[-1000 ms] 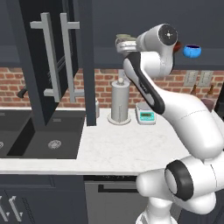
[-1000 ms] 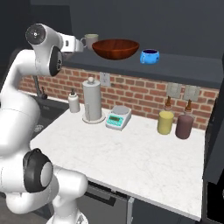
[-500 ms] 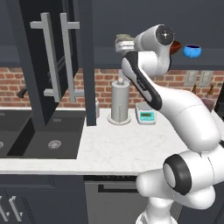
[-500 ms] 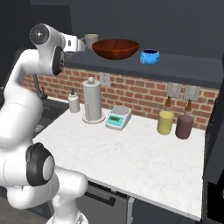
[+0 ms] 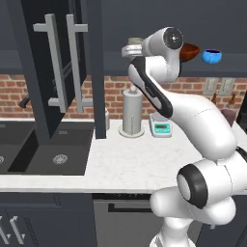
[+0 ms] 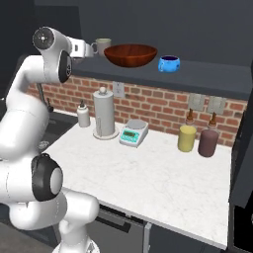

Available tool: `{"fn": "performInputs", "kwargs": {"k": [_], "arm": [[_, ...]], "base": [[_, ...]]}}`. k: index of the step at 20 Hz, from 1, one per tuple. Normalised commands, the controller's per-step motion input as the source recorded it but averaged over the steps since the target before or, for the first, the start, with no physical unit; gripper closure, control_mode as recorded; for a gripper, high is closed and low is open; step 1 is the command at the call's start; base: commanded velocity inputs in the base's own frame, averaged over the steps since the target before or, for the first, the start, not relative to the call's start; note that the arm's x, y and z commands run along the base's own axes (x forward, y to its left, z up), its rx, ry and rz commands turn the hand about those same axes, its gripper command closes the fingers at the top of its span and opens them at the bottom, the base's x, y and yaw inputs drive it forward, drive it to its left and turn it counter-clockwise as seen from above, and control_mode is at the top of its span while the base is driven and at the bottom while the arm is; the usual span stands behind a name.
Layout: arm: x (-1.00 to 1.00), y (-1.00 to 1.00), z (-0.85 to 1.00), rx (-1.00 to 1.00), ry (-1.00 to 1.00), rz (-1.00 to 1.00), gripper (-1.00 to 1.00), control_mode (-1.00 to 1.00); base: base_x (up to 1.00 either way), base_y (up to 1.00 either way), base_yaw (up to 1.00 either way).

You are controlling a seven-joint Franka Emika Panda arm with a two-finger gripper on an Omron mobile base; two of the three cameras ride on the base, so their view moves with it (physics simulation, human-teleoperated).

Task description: Gather all objects into one cabinet and sort the glasses and bowls to opposite sides.

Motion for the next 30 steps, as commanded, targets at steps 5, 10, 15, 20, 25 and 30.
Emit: {"fn": "performInputs", "kwargs": {"k": [5, 10, 15, 20, 25, 30], "arm": [[0.31, 0.19, 0.0, 0.0, 0.0, 0.0, 1.0, -1.0], [0.27, 0.17, 0.0, 0.0, 0.0, 0.0, 1.0, -1.0], [0.07, 0.04, 0.0, 0.0, 0.0, 0.0, -1.0, -1.0], [0.01, 0.0, 0.0, 0.0, 0.01, 0.0, -1.0, -1.0], [0.0, 0.0, 0.0, 0.0, 0.0, 0.0, -1.0, -1.0], [0.0, 0.0, 0.0, 0.0, 0.0, 0.0, -1.0, -1.0]], "base": [[0.0, 0.0, 0.0], [0.0, 0.0, 0.0], [0.0, 0.0, 0.0], [0.0, 0.0, 0.0], [0.0, 0.0, 0.0], [0.0, 0.0, 0.0]]}}
